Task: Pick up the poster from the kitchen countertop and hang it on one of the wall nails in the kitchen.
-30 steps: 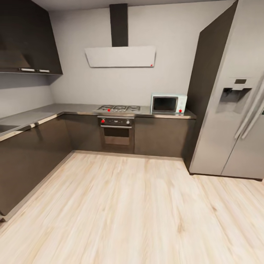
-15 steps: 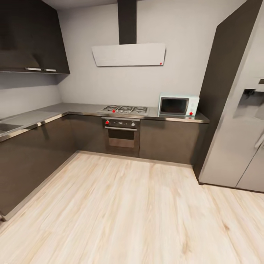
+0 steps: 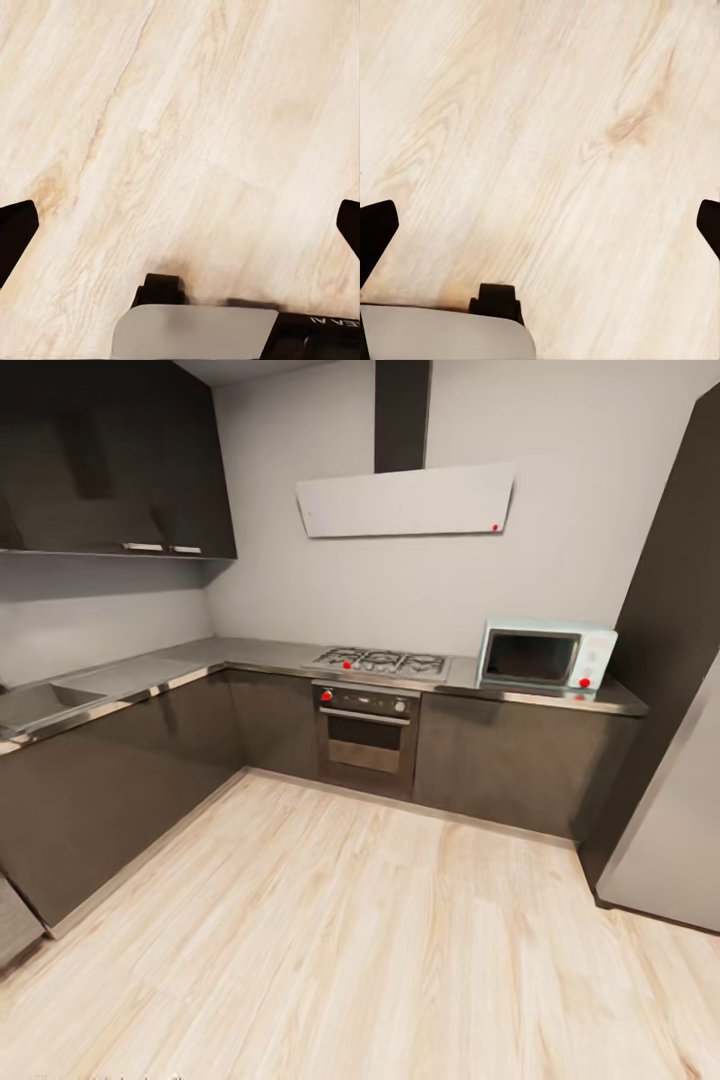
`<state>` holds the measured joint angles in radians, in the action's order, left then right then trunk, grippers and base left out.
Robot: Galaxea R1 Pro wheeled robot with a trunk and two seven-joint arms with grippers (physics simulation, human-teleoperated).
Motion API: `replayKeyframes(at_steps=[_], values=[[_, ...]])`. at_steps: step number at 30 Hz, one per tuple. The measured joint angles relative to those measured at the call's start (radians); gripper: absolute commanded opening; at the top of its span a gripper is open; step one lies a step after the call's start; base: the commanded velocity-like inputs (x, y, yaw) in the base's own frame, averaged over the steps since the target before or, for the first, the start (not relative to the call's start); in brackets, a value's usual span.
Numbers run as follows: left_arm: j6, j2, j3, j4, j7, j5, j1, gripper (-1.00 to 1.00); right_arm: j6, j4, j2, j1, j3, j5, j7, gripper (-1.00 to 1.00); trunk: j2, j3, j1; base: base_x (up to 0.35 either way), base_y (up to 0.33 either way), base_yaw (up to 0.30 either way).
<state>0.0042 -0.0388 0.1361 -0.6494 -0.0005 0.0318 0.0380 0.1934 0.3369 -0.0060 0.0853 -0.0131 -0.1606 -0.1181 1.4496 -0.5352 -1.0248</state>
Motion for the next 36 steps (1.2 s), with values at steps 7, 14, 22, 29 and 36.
replayKeyframes(at_steps=[7, 14, 22, 29, 36], values=[[0.000, 0.000, 0.015, -0.002, 0.000, 0.000, 0.000, 1.00, 0.000, 0.000, 0.000, 0.000, 0.000, 0.000, 0.000, 1.00, 0.000, -0.003, 0.000, 0.011, -0.003, 0.278], [0.001, 0.000, 0.022, -0.003, 0.000, 0.000, 0.000, 1.00, -0.003, 0.000, -0.001, 0.000, -0.001, 0.000, 0.004, 1.00, 0.000, -0.005, 0.000, 0.118, -0.081, 0.134], [0.000, 0.000, 0.024, -0.004, 0.000, 0.000, 0.000, 1.00, -0.001, 0.000, -0.001, 0.000, -0.001, 0.000, 0.002, 1.00, 0.000, -0.006, 0.000, 0.243, -0.203, 0.228], [0.000, 0.000, 0.024, -0.004, 0.000, 0.000, 0.000, 1.00, 0.000, 0.000, -0.001, 0.000, -0.001, 0.000, 0.001, 1.00, 0.000, -0.006, 0.000, 0.263, -0.219, 0.280], [0.000, 0.000, 0.044, -0.004, 0.000, 0.000, 0.000, 1.00, 0.002, 0.000, 0.000, 0.000, -0.001, 0.000, 0.000, 1.00, 0.000, -0.006, 0.000, 0.135, -0.113, 0.284]])
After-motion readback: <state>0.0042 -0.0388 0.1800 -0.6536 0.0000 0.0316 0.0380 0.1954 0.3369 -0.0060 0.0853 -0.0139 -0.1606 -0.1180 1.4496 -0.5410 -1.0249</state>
